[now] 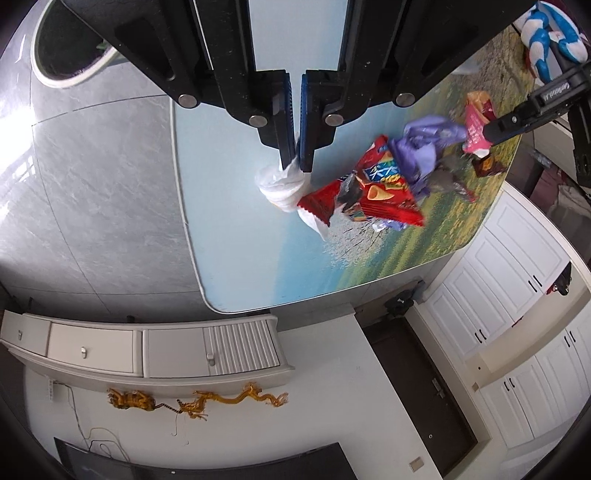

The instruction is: Collect trash

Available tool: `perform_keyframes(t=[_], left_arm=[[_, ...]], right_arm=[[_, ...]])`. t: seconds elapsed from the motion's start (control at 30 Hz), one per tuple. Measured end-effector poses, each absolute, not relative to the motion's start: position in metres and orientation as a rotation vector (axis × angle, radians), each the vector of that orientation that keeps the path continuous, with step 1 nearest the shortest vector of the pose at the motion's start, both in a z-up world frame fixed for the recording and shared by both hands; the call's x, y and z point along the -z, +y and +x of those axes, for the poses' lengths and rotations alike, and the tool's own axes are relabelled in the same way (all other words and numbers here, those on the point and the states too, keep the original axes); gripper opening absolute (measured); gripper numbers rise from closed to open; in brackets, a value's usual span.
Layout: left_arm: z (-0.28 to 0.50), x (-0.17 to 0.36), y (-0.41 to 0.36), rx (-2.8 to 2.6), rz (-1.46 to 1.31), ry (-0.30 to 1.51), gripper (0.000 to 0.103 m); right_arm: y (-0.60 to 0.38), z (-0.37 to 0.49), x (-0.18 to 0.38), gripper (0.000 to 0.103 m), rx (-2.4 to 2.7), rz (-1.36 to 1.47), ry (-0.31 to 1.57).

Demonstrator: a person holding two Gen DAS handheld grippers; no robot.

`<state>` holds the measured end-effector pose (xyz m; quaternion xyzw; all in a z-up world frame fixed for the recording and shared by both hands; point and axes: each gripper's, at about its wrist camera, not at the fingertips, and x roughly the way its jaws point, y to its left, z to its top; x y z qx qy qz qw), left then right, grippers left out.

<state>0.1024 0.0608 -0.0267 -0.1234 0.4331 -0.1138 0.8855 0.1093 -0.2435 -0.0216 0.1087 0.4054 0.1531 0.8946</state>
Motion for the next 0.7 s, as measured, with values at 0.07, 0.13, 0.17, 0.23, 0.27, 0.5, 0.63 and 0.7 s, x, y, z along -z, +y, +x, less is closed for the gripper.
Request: perform_keyframes(t=[0.07, 0.13, 0.17, 0.23, 0.27, 0.5, 0.63, 0.7], left_arm=[[0.095, 0.022, 0.061, 0.243, -0.255, 0.889, 0.024], [0.088, 0.017, 0.061, 0.248, -0.252, 0.877, 0.021], [0.085, 0.015, 0.061, 0.252, -0.252, 0.873, 0.017], [0.078, 0.011, 0.062, 0.256, -0.255, 0.865, 0.007], [0.074, 0.009, 0.063, 0.254, -0.254, 0.859, 0.007], [0.053, -0.001, 0.069, 0.245, -0.262, 0.837, 0.001], [0.046, -0.002, 0.074, 0.241, -0.266, 0.833, 0.001], [0.044, -0.002, 0.079, 0.238, -0.277, 0.831, 0.001]], right_arm=[[-0.243, 0.099, 0.017, 0.003, -0.318, 0.227, 0.832], [-0.244, 0.088, 0.011, 0.003, -0.32, 0.231, 0.821], [-0.244, 0.083, 0.009, 0.003, -0.322, 0.231, 0.815], [-0.243, 0.072, 0.003, 0.003, -0.326, 0.23, 0.804], [-0.242, 0.066, 0.0, 0.003, -0.329, 0.23, 0.799], [-0.243, 0.036, -0.017, 0.003, -0.346, 0.24, 0.77], [-0.243, 0.026, -0.023, 0.003, -0.351, 0.243, 0.756], [-0.244, 0.02, -0.025, 0.003, -0.355, 0.243, 0.749]])
